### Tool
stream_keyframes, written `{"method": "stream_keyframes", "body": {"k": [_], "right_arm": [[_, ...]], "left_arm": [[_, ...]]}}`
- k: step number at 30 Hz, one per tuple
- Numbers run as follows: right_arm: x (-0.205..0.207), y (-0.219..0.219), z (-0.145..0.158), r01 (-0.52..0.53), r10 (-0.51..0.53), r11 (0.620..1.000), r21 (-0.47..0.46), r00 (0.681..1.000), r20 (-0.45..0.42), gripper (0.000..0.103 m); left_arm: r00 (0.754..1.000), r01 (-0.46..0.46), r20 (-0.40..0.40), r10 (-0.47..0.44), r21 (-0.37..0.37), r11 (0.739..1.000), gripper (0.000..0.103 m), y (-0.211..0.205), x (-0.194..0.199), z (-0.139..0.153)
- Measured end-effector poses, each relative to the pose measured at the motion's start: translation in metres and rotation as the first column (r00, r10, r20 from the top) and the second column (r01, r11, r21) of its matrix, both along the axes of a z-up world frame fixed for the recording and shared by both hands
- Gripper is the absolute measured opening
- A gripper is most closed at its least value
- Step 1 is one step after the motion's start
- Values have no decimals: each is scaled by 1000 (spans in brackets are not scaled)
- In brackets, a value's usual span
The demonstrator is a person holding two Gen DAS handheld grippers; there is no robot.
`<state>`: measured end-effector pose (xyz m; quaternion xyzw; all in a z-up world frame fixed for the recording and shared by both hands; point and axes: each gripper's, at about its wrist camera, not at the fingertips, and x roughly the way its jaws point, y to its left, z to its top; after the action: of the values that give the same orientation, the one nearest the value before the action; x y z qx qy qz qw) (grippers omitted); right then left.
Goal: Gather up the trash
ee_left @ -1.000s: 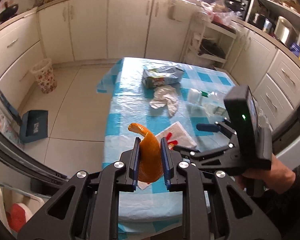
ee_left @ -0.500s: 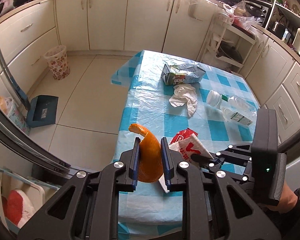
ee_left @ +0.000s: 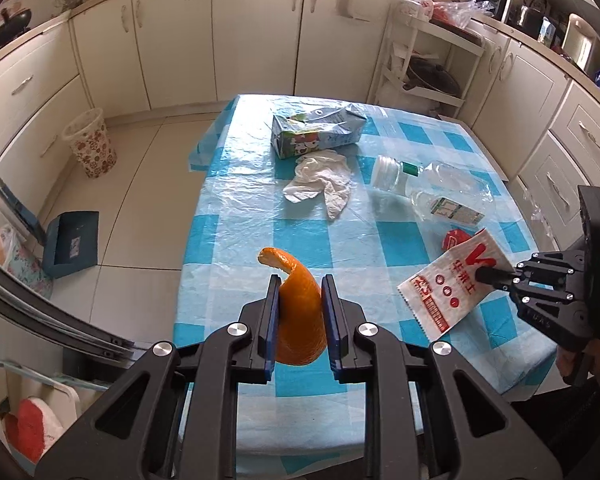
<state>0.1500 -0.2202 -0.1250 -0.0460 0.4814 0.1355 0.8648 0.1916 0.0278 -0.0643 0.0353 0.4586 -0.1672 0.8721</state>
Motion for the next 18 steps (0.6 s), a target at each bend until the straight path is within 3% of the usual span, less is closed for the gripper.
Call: {"method": "stream_keyframes", "body": {"k": [5,13,14,15,17,18], "right_arm": [[-15,-34,-1,52,-52,999,5,999,-10,1],[-27,-54,-6,65,-65,998,1,997,-37,3],[-29,-56,-6,65,-65,998,9,997,-37,9],[-30,-58,-6,64,-63,998,18,997,-37,38],[-34,-57,-2,71,-71,997,4,997,9,73],[-35,-55,-1,58,-58,998,-1,998,25,73]], "left_arm": [[999,37,-20,-37,23,999,19,-22,0,-9],[992,111,-61,-108,61,992,19,-62,-1,-31],[992,115,-64,-111,62,991,19,-65,0,-33],[991,119,-70,-115,62,991,19,-68,1,-36],[990,125,-80,-120,62,990,19,-73,2,-40],[989,129,-84,-124,63,990,19,-76,3,-41]]}}
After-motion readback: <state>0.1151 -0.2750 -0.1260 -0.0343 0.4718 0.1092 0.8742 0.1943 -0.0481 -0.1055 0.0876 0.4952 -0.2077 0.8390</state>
